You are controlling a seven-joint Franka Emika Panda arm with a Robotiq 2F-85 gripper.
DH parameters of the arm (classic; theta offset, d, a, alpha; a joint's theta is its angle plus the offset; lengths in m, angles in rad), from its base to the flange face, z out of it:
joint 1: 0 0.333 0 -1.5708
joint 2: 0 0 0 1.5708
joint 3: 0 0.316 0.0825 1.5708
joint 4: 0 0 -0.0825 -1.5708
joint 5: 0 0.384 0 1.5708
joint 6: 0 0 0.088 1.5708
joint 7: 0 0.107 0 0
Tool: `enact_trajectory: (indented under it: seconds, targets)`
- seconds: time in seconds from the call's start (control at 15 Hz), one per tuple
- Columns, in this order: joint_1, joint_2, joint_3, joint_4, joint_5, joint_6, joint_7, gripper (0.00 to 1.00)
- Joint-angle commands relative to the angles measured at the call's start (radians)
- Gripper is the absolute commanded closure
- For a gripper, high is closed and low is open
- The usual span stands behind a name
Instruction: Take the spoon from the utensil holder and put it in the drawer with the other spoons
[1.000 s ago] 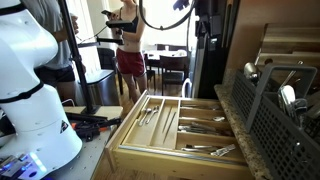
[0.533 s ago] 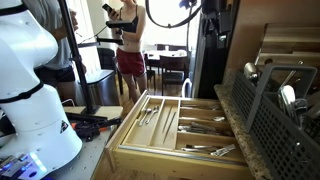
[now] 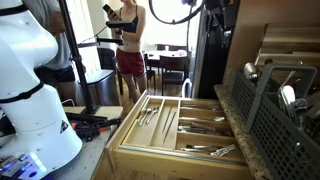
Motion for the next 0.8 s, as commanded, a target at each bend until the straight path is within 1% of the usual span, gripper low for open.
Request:
enact_trajectory:
  seconds: [0.0,0.4,0.73]
  targets:
    - [0.008,0.001,-0.008,0.002,-0.001,-0.002,0.0,0.0]
    - [0.009,0.009,-0.005,-0.028,-0.006,0.016,0.034,0.0]
    - [0.009,0.032,-0.009,-0.025,-0.024,0.026,0.053,0.0]
